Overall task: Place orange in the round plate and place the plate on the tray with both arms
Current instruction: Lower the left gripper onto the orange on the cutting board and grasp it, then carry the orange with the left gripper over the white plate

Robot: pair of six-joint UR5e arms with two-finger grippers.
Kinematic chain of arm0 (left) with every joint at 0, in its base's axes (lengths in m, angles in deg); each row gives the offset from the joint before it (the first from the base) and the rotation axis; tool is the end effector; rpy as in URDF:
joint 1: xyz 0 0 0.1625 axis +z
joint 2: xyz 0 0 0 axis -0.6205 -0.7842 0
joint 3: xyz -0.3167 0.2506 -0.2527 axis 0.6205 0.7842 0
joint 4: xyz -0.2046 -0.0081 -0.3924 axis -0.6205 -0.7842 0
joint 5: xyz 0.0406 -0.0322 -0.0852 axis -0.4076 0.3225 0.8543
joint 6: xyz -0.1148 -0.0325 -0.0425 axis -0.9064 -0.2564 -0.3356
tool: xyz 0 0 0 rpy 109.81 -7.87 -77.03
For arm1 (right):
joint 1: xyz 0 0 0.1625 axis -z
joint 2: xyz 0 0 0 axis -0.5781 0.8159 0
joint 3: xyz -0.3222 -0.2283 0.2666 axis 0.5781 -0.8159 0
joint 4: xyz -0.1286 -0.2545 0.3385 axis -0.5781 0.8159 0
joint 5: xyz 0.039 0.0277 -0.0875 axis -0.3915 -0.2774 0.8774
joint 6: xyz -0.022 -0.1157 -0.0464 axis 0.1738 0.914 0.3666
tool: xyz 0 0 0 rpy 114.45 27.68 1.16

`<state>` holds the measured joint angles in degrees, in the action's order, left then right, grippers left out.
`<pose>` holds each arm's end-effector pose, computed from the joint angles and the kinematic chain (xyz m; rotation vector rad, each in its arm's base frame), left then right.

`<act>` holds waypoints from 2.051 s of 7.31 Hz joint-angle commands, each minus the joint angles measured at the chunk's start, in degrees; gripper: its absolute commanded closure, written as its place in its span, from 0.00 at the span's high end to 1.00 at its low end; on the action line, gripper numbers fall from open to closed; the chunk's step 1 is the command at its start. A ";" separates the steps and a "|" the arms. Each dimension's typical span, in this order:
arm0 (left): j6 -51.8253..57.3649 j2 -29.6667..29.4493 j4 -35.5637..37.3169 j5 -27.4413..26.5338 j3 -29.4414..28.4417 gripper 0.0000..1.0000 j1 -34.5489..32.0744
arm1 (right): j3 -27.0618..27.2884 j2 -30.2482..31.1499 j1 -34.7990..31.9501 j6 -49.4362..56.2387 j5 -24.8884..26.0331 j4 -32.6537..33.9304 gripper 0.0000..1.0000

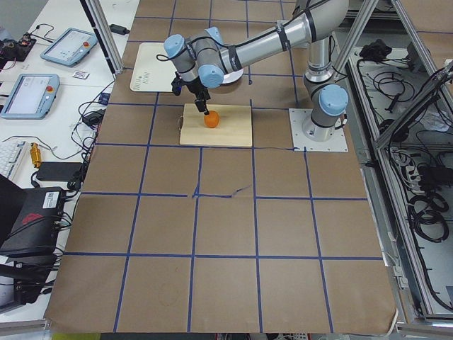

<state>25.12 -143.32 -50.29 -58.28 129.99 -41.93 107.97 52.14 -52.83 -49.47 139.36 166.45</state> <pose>-0.0117 -0.6112 0.2748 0.0137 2.9960 0.6178 0.1169 -0.5386 0.4802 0.0535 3.1233 0.2197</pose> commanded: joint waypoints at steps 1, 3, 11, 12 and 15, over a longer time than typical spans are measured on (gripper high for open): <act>1.19 -3.49 2.03 -0.03 1.11 1.00 0.04 | 0.02 -0.03 0.00 0.16 0.10 0.01 1.00; 0.93 -5.61 1.95 0.23 1.38 0.97 0.04 | 0.11 -0.47 0.35 0.43 0.19 0.62 1.00; -13.26 -4.21 -3.15 11.18 -5.82 0.00 -13.27 | 0.02 -0.47 0.35 0.69 -0.07 0.98 1.00; -16.70 -3.86 -3.33 15.05 -5.39 0.00 -16.88 | 0.02 -0.47 0.35 0.69 0.01 0.98 1.00; -39.02 -7.18 3.51 20.45 -5.04 0.00 -27.00 | 0.11 -0.47 0.44 0.69 0.10 0.98 1.00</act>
<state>-5.78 -149.19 -49.53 -39.21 124.73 -64.80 108.00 51.67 -52.43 -48.78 139.46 167.43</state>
